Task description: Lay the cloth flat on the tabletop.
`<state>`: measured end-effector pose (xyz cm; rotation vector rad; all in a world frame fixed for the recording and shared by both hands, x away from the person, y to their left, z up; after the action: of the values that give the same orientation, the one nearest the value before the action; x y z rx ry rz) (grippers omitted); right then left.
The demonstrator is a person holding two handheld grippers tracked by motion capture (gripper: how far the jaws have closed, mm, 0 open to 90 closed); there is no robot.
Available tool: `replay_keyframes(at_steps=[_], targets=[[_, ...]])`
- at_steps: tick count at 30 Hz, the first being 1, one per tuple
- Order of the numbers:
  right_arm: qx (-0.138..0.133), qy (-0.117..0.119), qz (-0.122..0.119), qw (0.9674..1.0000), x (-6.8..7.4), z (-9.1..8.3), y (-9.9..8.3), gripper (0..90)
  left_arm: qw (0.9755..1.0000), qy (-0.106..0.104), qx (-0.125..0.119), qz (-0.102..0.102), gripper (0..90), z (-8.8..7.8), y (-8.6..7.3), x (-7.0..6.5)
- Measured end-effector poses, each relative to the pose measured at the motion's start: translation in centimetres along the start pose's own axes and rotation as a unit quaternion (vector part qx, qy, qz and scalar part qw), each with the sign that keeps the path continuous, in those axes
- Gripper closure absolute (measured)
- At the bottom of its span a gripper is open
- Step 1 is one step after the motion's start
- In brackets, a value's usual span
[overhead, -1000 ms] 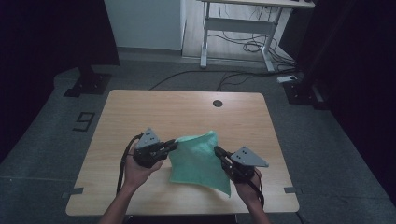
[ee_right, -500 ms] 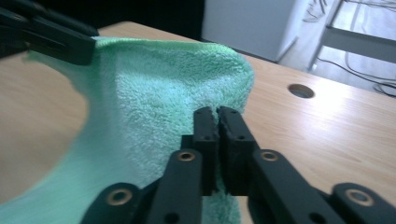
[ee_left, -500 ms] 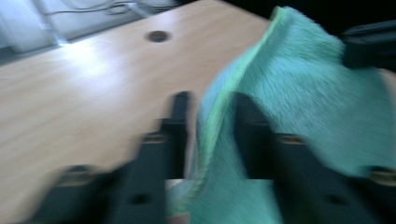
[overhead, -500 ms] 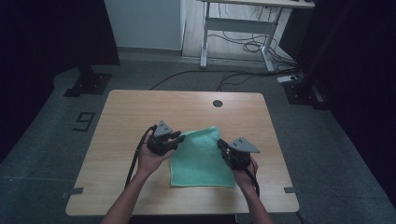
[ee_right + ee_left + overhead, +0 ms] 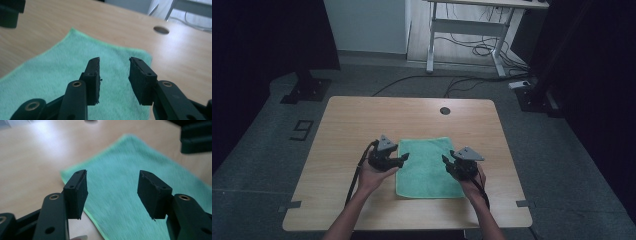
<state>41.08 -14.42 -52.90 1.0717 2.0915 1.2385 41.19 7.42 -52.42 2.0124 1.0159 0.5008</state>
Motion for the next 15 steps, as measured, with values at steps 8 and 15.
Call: replay_keyframes(at_steps=[8,15], targets=[[0.067,0.013,0.022,0.9974,-0.1,2.6,-4.5,59.8,0.9978,-0.018,0.063,0.0,42.7,3.8,-3.8,-1.3],[0.101,0.025,0.029,0.9942,0.1,3.4,-5.6,59.2,0.9968,-0.019,0.077,0.002,44.0,4.7,-4.7,-1.6]])
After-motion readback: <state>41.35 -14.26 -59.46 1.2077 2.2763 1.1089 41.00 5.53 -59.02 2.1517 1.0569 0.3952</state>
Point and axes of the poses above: each handheld gripper's, and its own axes: z roughly forward along the jaws, y roughly out of its top, x roughly to its left, the point moved 7 cm from there along z, roughly forward along the jaws, and after that the axes turned 5 degrees about y, right-handed, at the moved point
